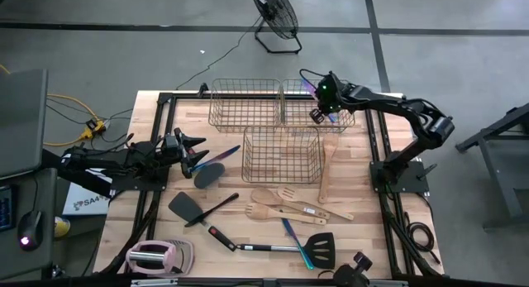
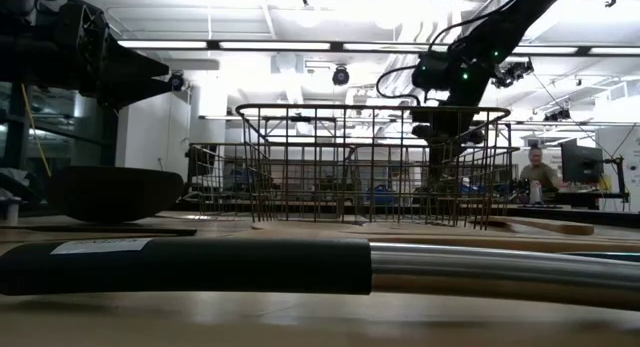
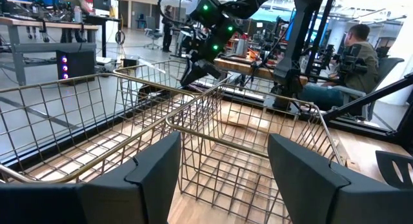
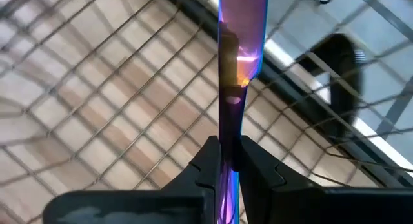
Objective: Pick & Place Kitchen Items
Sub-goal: Put the blue table knife into the top right wire basket
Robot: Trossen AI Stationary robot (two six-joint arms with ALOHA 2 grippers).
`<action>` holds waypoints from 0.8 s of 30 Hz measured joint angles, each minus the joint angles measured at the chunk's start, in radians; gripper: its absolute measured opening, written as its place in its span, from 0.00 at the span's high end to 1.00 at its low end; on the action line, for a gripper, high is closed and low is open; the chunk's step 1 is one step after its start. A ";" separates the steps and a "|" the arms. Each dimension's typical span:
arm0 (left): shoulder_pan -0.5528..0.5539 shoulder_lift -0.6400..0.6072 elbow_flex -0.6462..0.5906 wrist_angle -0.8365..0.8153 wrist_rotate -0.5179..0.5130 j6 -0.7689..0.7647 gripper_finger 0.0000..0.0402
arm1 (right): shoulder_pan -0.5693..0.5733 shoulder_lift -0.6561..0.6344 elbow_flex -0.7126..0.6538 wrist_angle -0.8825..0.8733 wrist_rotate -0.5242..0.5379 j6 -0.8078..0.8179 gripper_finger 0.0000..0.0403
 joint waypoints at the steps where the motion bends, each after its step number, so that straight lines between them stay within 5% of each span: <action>1: 0.000 0.000 0.000 0.000 0.000 0.000 0.43 | 0.001 0.007 0.000 0.000 -0.005 -0.028 0.93; 14: 0.000 0.000 0.000 0.000 0.000 0.000 0.43 | -0.016 0.061 -0.001 -0.013 -0.042 -0.137 0.93; 24: 0.000 0.000 0.000 0.000 0.000 0.000 0.43 | -0.016 0.060 -0.001 -0.011 0.000 -0.123 0.84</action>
